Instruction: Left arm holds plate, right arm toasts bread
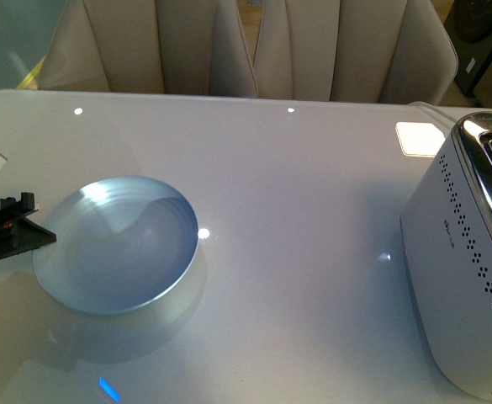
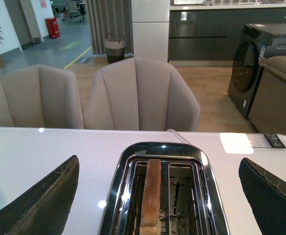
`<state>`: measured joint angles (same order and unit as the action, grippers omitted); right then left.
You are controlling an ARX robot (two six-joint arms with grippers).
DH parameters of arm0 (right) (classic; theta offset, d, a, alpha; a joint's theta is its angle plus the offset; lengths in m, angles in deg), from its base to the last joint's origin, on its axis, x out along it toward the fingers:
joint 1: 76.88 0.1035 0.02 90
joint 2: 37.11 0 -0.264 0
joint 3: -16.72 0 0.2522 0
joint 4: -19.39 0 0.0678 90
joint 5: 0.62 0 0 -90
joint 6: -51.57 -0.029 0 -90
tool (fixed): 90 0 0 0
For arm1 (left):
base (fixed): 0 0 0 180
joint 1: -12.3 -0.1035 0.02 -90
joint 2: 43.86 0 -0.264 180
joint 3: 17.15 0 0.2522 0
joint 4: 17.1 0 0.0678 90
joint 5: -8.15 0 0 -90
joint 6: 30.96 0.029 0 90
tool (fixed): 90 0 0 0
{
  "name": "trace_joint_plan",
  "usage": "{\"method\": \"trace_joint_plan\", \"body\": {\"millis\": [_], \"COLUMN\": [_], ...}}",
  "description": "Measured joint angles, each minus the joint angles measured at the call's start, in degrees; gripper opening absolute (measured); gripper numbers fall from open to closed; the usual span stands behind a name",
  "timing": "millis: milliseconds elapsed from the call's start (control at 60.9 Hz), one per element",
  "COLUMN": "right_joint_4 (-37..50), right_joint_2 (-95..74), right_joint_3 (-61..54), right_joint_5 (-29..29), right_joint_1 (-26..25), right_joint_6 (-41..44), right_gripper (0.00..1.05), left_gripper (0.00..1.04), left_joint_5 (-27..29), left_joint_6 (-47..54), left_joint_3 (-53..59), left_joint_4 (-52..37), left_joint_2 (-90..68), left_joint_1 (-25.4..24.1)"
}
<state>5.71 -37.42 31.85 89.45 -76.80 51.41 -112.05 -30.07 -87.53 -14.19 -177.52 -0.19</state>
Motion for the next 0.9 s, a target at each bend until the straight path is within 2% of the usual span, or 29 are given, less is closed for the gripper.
{"method": "trace_joint_plan", "body": {"millis": [477, 904], "right_joint_4": [0.00, 0.00], "right_joint_2": [0.00, 0.00], "right_joint_3": [0.00, 0.00], "right_joint_5": [0.00, 0.00], "right_joint_1": [0.00, 0.00], "right_joint_6": [-0.02, 0.00], "right_gripper": [0.96, 0.96], "left_gripper": [0.04, 0.71], "left_joint_5": [2.01, 1.22], "left_joint_6": [1.95, 0.92], "left_joint_3": [0.70, 2.36], "left_joint_4": [-0.24, -3.80], "left_joint_2": [-2.78, 0.98], "left_joint_1": [-0.52, 0.68]}}
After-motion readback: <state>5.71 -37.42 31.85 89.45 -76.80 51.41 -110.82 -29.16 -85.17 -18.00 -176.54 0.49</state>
